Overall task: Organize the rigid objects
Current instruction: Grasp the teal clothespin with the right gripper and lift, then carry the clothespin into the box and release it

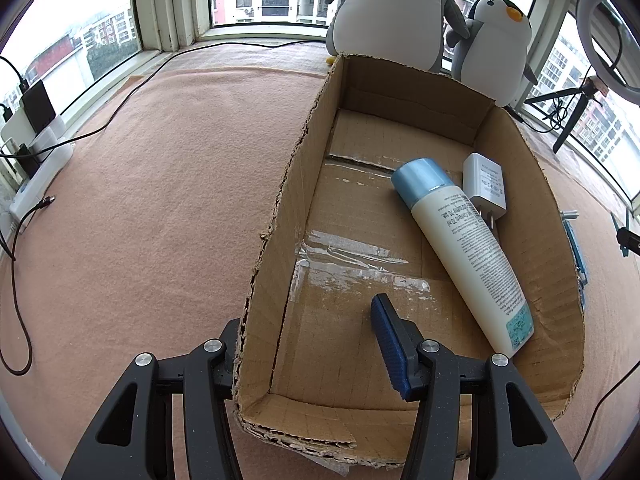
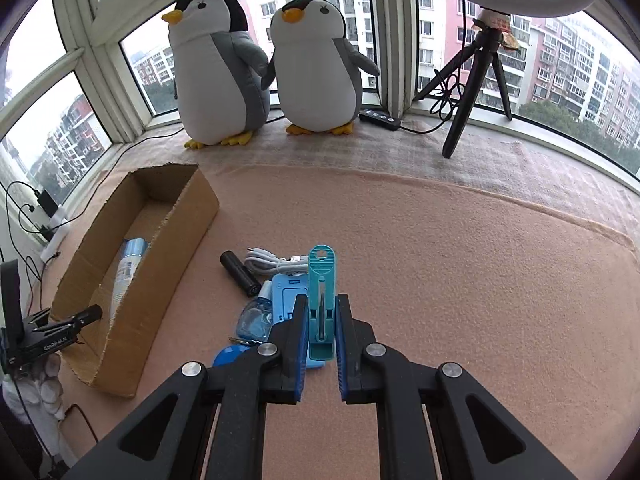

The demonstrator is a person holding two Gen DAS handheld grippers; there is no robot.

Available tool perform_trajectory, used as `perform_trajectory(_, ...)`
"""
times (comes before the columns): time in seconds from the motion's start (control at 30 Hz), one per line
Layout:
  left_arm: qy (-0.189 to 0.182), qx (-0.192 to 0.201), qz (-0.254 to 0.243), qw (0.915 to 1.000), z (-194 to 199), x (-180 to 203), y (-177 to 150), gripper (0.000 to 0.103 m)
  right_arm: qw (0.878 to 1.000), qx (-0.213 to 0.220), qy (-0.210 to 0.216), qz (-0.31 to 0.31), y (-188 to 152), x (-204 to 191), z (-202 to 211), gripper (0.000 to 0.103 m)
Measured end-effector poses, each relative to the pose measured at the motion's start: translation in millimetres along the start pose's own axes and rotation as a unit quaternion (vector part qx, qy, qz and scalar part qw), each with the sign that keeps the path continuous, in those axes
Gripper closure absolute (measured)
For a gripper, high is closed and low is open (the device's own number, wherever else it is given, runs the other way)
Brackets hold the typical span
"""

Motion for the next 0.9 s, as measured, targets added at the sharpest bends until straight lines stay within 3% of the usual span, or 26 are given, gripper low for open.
perform_trajectory(0.43,-0.002,0.001,0.001,1.0,0.6,0.2,0.2,0.047,0.991,0.041,0.101,0.079,22.4,-131.1,41.4,0.092)
perform_trajectory(0.9,-0.004,0.002,0.004,1.0,1.7,0.2,1.1,0.047,0.983,0.027,0.151,0.104,23.4,-199.3,30.0,0.092)
Point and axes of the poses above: each gripper's, at about its wrist camera, not at the fingertips, and z roughly against the way its jaws point, x to its right, y to its top, the point moved 5 cm from there along -z, roughly the way its jaws point, and after that the axes turned 14 degrees about -y, right-handed, at the moved point
